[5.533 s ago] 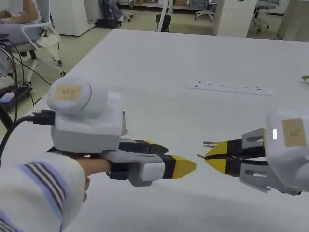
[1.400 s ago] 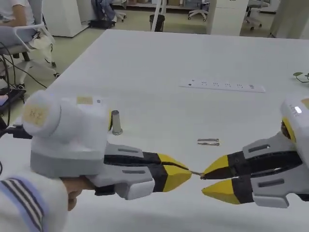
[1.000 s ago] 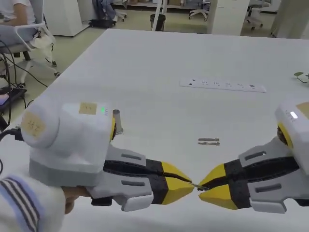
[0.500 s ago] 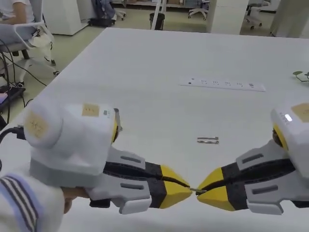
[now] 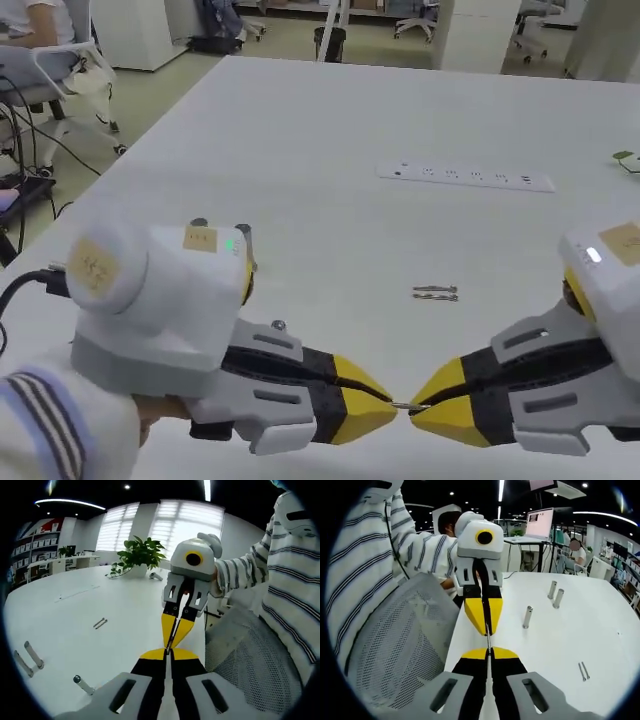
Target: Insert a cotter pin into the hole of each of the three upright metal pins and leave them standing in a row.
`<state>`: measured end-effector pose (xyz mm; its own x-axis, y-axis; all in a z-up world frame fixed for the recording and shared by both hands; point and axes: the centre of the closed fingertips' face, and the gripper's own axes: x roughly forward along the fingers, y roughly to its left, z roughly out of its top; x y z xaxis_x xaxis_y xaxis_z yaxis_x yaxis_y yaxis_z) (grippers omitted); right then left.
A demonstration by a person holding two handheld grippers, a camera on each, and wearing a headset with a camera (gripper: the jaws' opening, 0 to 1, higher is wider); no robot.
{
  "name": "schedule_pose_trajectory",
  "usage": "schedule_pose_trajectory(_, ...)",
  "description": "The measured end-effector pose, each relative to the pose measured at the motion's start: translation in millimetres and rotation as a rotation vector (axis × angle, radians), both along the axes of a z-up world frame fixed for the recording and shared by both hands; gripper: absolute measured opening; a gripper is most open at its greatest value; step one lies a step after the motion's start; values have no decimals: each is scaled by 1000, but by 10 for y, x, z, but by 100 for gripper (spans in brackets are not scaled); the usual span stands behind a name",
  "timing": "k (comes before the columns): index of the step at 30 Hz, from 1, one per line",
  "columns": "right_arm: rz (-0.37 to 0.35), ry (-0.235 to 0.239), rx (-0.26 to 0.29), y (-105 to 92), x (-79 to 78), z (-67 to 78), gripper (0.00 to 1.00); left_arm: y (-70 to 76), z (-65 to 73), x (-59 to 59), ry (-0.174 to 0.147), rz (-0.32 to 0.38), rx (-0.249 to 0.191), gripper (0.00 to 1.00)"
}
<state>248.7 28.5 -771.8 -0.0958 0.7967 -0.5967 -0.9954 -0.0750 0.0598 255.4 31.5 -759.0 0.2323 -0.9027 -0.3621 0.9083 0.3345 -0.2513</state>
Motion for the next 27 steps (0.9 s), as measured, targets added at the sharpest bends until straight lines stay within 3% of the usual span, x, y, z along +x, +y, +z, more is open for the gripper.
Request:
schedule_pose_trajectory(5,0,-6,-7,66,35,-5,3,66,-3,48,-1,35,3,2)
schedule_pose_trajectory(9,-4,-9,-24,112,81,-37,3,158,13,101,-16,69,-3,12)
schedule_pose_trajectory(14,-36,-18,-70,115,195,-129,3,382,-6,269,-64,164,38,19)
schedule_pose_trajectory(16,-51,-25,-85,122,240,-157,3,452,24,336,-84,204,24,22)
schedule_pose_trajectory(19,-84,-76,-158,74,378,-268,3,576,29,420,-119,252,32,27)
schedule_pose_trajectory(21,-106,-59,-172,81,405,-320,3,665,19,499,-151,296,47,30)
schedule_pose_trajectory(25,-130,-49,-182,112,462,-379,3,810,-34,622,-167,370,66,35)
schedule_pose_trajectory(27,-141,-46,-188,125,485,-398,3,852,-91,656,-159,376,72,36)
